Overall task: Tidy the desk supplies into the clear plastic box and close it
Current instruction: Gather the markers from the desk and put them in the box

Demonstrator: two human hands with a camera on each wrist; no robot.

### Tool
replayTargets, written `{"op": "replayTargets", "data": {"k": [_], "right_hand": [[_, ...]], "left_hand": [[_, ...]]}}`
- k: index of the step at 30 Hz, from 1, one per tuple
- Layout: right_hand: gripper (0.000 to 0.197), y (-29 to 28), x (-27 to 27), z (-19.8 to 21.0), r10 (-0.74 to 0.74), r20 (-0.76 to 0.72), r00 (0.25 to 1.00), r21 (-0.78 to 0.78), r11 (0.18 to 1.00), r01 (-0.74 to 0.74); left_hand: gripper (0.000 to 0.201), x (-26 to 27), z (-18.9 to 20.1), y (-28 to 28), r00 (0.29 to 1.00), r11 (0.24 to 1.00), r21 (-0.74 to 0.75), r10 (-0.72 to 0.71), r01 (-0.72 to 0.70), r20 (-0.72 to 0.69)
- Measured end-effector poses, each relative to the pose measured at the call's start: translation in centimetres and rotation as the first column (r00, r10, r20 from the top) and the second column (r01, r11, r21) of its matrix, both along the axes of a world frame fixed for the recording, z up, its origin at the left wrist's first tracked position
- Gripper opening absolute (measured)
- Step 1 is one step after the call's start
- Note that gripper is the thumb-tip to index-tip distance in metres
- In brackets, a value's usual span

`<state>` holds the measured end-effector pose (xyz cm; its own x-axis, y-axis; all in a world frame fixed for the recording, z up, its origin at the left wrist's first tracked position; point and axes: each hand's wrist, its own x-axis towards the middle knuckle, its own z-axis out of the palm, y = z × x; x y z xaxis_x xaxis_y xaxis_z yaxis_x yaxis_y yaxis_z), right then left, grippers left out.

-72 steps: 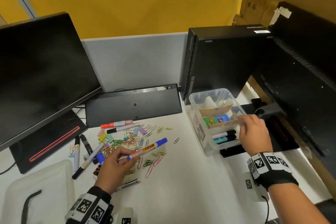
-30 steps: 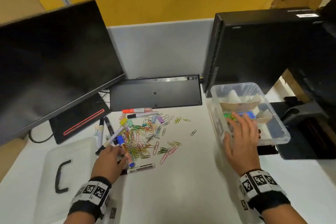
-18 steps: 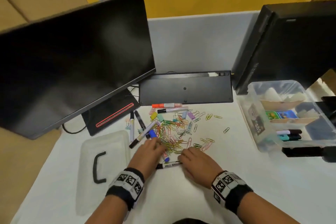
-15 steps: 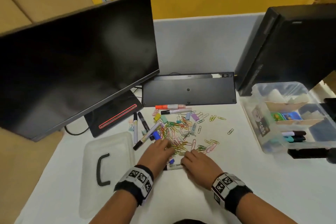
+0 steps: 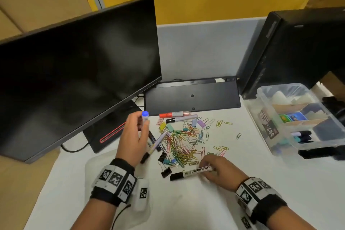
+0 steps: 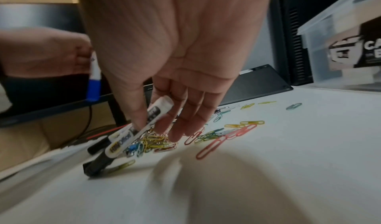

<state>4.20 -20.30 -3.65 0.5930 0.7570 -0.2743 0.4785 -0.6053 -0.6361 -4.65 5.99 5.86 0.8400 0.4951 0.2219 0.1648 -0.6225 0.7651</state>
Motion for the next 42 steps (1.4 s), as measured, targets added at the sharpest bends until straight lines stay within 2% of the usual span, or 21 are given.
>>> {"op": "replayTargets", "data": {"k": [3,6,8,10,14,19,23,28,31,34,36,39,42], "right_hand": [[0.011,-0.2,-0.1,0.3,-0.07,-0.073,0.995,0.084,0.994,0.076],[0.019,-0.3,-0.3,1.0,-0.15,-0.171,0.974,0.184,0.966,0.181],[0.022,-0.3,-0.3,1.6,-0.182,-0.226,0.957,0.244,0.941,0.236],[0.016,-0.5,-0.2,2.3,-0.204,-0.275,0.939,0.283,0.917,0.282],[0.02,-1.3,0.4,3.5,-0.269,-0.282,0.921,0.329,0.874,0.356],[0.033,-2.9,1.0,5.5,-0.328,-0.136,0.935,0.394,0.848,0.355],[0.031,-5.1,2.3,8.5,-0.401,0.003,0.916,0.472,0.808,0.353],[0.028,-10.2,5.2,11.9,-0.547,0.167,0.821,0.568,0.733,0.373],[0.028,-14.0,7.0,12.9,-0.588,0.304,0.75,0.505,0.767,0.396],[0.03,-17.5,8.5,13.0,-0.548,0.464,0.697,0.362,0.835,0.416],[0.034,-19.0,9.3,12.6,-0.484,0.51,0.712,0.185,0.869,0.458],[0.036,-20.2,10.8,11.3,-0.384,0.538,0.75,-0.064,0.869,0.491],[0.031,-20.9,12.0,10.3,-0.298,0.513,0.805,-0.168,0.885,0.435]], "left_hand": [[0.021,0.9,-1.8,2.0,0.978,0.996,0.086,0.008,0.01,-0.21],[0.02,2.1,-4.4,2.2,0.898,0.982,0.143,-0.048,0.122,-0.437],[0.026,3.0,-6.1,1.9,0.862,0.966,0.184,-0.066,0.181,-0.503],[0.033,3.8,-7.3,1.4,0.836,0.955,0.208,-0.067,0.212,-0.544],[0.027,4.8,-8.5,0.8,0.788,0.936,0.26,-0.029,0.238,-0.615],[0.025,4.8,-8.4,0.4,0.778,0.933,0.3,0.035,0.199,-0.627],[0.021,4.3,-7.0,-0.5,0.868,0.964,0.236,0.012,0.121,-0.497],[0.027,3.7,-4.6,-2.9,0.952,0.99,0.14,0.015,0.03,-0.306],[0.028,4.1,-3.8,-4.3,0.962,0.995,0.099,-0.001,0.03,-0.274],[0.028,4.8,-3.0,-6.0,0.97,0.996,0.067,-0.043,0.06,-0.241],[0.029,5.3,-2.3,-7.3,0.977,0.994,0.064,-0.078,0.093,-0.199],[0.028,6.1,-1.4,-8.9,0.981,0.99,0.061,-0.113,0.124,-0.159],[0.027,6.5,-0.9,-10.4,0.978,0.987,0.037,-0.149,0.156,-0.144]]}}
